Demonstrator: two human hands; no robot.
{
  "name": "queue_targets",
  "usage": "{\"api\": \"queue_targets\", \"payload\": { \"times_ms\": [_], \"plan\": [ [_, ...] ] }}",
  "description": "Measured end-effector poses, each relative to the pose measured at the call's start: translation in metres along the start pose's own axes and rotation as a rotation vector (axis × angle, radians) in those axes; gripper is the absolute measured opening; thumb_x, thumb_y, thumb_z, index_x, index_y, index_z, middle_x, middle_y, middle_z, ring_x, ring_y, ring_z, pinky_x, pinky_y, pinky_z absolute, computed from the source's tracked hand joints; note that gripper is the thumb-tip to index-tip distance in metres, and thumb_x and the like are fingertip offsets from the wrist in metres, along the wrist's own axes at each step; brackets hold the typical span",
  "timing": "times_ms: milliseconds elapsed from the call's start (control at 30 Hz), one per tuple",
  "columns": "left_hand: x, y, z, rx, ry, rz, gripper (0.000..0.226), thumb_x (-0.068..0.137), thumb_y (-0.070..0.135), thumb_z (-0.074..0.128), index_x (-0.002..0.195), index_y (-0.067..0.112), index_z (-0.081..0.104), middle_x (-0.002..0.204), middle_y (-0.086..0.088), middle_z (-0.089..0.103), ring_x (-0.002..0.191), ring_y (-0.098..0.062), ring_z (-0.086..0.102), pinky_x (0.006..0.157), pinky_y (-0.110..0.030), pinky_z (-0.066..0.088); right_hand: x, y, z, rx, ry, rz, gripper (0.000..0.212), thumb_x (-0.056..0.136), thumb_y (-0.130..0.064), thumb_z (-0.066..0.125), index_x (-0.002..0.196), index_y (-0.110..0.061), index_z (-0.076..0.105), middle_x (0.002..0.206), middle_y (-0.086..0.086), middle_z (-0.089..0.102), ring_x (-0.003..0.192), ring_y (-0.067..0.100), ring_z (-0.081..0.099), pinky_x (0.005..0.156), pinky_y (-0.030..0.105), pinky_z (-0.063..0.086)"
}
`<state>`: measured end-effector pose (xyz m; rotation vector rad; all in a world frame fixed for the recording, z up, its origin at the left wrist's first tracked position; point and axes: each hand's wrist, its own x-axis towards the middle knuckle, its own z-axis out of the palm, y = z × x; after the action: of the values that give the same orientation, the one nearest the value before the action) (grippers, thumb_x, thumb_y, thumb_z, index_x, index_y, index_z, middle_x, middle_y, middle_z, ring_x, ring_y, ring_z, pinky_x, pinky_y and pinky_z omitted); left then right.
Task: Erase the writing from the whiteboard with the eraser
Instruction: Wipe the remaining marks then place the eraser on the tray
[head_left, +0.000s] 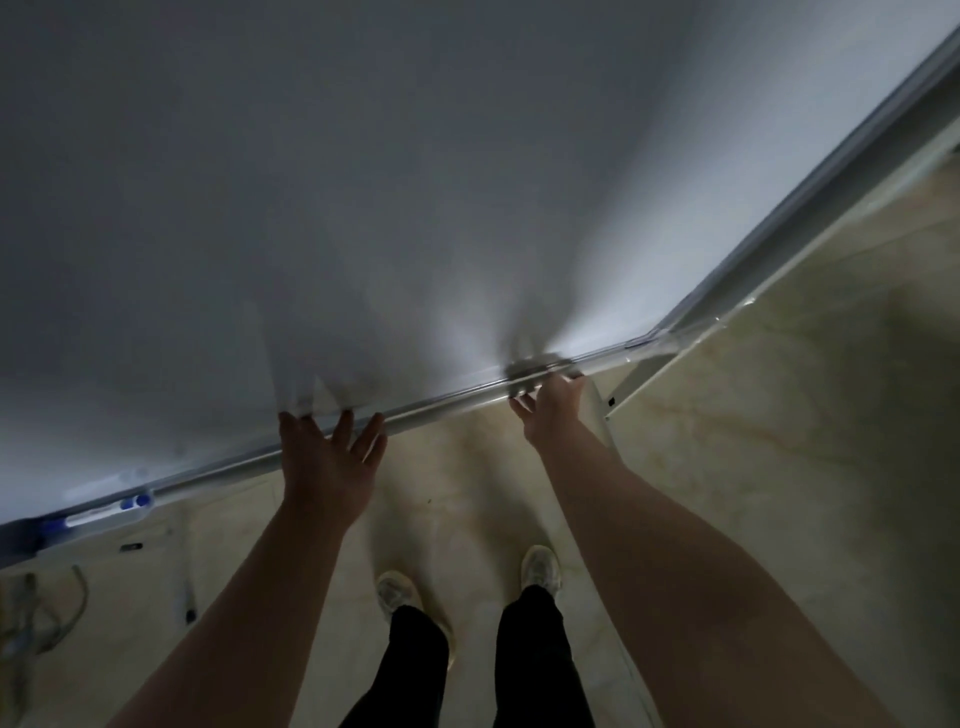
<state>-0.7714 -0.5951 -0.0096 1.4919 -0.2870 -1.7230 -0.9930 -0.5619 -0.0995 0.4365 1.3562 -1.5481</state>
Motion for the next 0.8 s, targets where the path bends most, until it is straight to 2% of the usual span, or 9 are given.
{"api": "queue_targets", "payload": {
  "times_ms": [33, 100, 133, 200, 233, 400, 567, 700, 800],
  "plan": [
    [0.003, 0.001, -0.001, 0.007, -0.016, 0.001, 0.057, 0.093, 0.066, 0.024, 0.147, 0.047, 0.023, 0.151, -0.002, 0.038, 0.120, -0.035, 0.053, 0.108, -0.043, 0.034, 0.000, -0.002, 0.001, -0.021, -0.025, 0.010, 0.042, 0.090, -0.012, 0.047, 0.131, -0.021, 0.041, 0.077, 0.007, 0.067, 0.058, 0.020, 0.060, 0.072, 0.038, 0.048],
    [0.007, 0.004, -0.001, 0.023, -0.031, 0.001, 0.057, 0.094, 0.066, 0.023, 0.148, 0.046, 0.023, 0.149, -0.002, 0.040, 0.117, -0.034, 0.055, 0.107, -0.042, 0.035, 0.001, -0.006, 0.001, -0.035, -0.058, 0.051, 0.051, 0.097, -0.023, 0.048, 0.138, -0.042, 0.024, 0.092, 0.006, 0.062, 0.077, 0.026, 0.061, 0.084, 0.045, 0.048],
    [0.009, 0.006, 0.000, 0.027, -0.033, 0.002, 0.058, 0.094, 0.066, 0.023, 0.148, 0.045, 0.023, 0.147, -0.003, 0.042, 0.116, -0.034, 0.055, 0.107, -0.042, 0.035, 0.001, -0.008, 0.001, -0.025, -0.068, 0.067, 0.054, 0.099, -0.025, 0.047, 0.140, -0.045, 0.018, 0.102, 0.006, 0.059, 0.085, 0.028, 0.059, 0.088, 0.046, 0.046],
    [0.013, 0.008, 0.002, 0.029, -0.029, 0.003, 0.060, 0.093, 0.067, 0.022, 0.148, 0.043, 0.023, 0.144, -0.004, 0.045, 0.119, -0.035, 0.054, 0.106, -0.042, 0.036, 0.003, -0.013, 0.001, -0.009, -0.084, 0.060, 0.054, 0.098, -0.024, 0.045, 0.144, -0.036, 0.021, 0.116, 0.009, 0.055, 0.089, 0.028, 0.056, 0.087, 0.041, 0.043],
    [0.014, 0.009, 0.003, 0.031, -0.026, 0.002, 0.061, 0.093, 0.067, 0.022, 0.149, 0.042, 0.023, 0.142, -0.004, 0.047, 0.120, -0.035, 0.054, 0.106, -0.042, 0.036, 0.003, -0.015, 0.003, 0.001, -0.090, 0.054, 0.055, 0.097, -0.023, 0.044, 0.146, -0.034, 0.021, 0.116, 0.009, 0.054, 0.090, 0.027, 0.055, 0.085, 0.040, 0.042],
    [0.019, 0.013, 0.010, 0.010, -0.004, 0.006, 0.064, 0.093, 0.068, 0.022, 0.150, 0.039, 0.020, 0.133, -0.006, 0.051, 0.117, -0.035, 0.055, 0.107, -0.042, 0.037, -0.001, -0.019, 0.014, 0.040, -0.070, 0.059, 0.058, 0.095, -0.007, 0.041, 0.143, -0.034, 0.024, 0.092, 0.001, 0.052, 0.095, 0.024, 0.048, 0.085, 0.039, 0.040],
    [0.021, 0.014, 0.013, -0.011, 0.001, 0.008, 0.062, 0.093, 0.067, 0.021, 0.148, 0.041, 0.025, 0.134, -0.005, 0.052, 0.113, -0.035, 0.057, 0.105, -0.041, 0.038, 0.000, -0.021, 0.023, 0.015, -0.066, 0.064, 0.054, 0.097, -0.008, 0.036, 0.144, -0.031, 0.023, 0.089, -0.001, 0.053, 0.097, 0.022, 0.049, 0.102, 0.046, 0.037],
    [0.027, 0.020, 0.013, -0.045, 0.008, 0.001, 0.057, 0.095, 0.059, 0.022, 0.149, 0.038, 0.027, 0.136, -0.006, 0.053, 0.113, -0.036, 0.057, 0.105, -0.043, 0.038, 0.003, -0.025, 0.025, 0.023, -0.098, 0.084, 0.040, 0.103, -0.024, 0.035, 0.142, -0.027, 0.033, 0.106, -0.002, 0.057, 0.113, 0.025, 0.053, 0.101, 0.045, 0.036],
    [0.029, 0.023, 0.015, -0.052, 0.012, 0.001, 0.058, 0.095, 0.058, 0.022, 0.149, 0.036, 0.026, 0.135, -0.006, 0.054, 0.113, -0.036, 0.057, 0.105, -0.043, 0.037, 0.001, -0.028, 0.028, 0.010, -0.093, 0.086, 0.043, 0.104, -0.028, 0.035, 0.147, -0.027, 0.031, 0.123, 0.000, 0.054, 0.126, 0.026, 0.050, 0.106, 0.046, 0.035]
  ]
}}
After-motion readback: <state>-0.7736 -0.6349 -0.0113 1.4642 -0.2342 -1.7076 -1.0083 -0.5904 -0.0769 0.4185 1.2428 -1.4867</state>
